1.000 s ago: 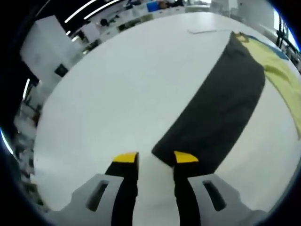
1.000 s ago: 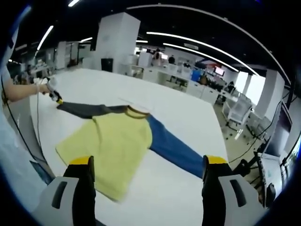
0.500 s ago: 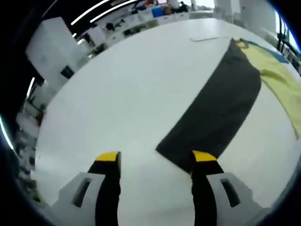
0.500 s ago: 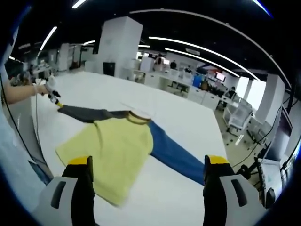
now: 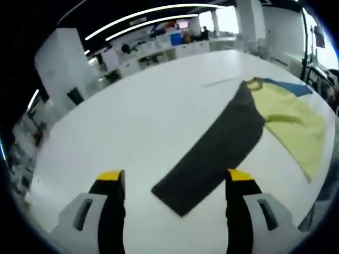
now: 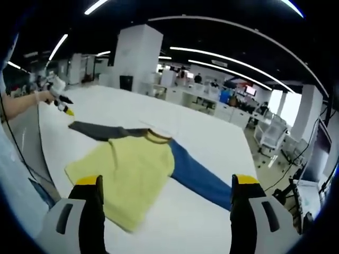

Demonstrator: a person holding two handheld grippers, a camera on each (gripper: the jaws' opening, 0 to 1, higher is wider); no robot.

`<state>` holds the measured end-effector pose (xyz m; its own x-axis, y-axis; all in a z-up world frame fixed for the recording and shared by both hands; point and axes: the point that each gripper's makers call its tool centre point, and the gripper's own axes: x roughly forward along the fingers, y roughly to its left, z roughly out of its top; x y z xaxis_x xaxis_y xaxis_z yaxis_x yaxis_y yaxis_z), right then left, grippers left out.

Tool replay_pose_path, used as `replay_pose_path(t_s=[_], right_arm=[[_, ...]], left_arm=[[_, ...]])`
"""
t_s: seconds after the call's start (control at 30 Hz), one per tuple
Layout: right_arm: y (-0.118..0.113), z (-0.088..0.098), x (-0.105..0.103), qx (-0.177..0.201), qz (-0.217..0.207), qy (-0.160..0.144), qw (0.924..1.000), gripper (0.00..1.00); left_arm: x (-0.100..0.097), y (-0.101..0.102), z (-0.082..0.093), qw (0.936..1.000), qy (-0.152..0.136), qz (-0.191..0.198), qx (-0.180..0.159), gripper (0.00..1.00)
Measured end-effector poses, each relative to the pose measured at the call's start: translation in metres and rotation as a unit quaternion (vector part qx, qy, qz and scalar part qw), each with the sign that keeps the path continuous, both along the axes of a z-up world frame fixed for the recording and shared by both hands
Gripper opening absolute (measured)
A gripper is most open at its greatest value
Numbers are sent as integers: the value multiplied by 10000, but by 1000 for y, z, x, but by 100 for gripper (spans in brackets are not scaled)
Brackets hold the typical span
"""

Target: Fold the garment on the visible template until the final outline fits inside the template.

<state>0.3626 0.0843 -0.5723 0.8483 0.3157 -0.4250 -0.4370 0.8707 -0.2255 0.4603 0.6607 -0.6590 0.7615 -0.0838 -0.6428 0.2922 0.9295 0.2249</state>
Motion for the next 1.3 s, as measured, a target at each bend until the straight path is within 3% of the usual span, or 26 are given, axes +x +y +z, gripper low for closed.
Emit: replay_pose_path(t_s=[0.17, 0.63, 1.3], right_arm=[[-8, 5, 1, 25, 61, -59, 10000, 100], [-22, 2, 9, 4, 338, -20, 9994, 100], [-38, 1, 14, 30, 449, 13, 9990, 100]], left_arm=[[-8, -26, 15, 9996, -122, -164, -216, 76], [-22, -78, 53, 9964, -664, -369, -382, 84], [-35, -116, 53, 9955, -592, -393, -629, 87]])
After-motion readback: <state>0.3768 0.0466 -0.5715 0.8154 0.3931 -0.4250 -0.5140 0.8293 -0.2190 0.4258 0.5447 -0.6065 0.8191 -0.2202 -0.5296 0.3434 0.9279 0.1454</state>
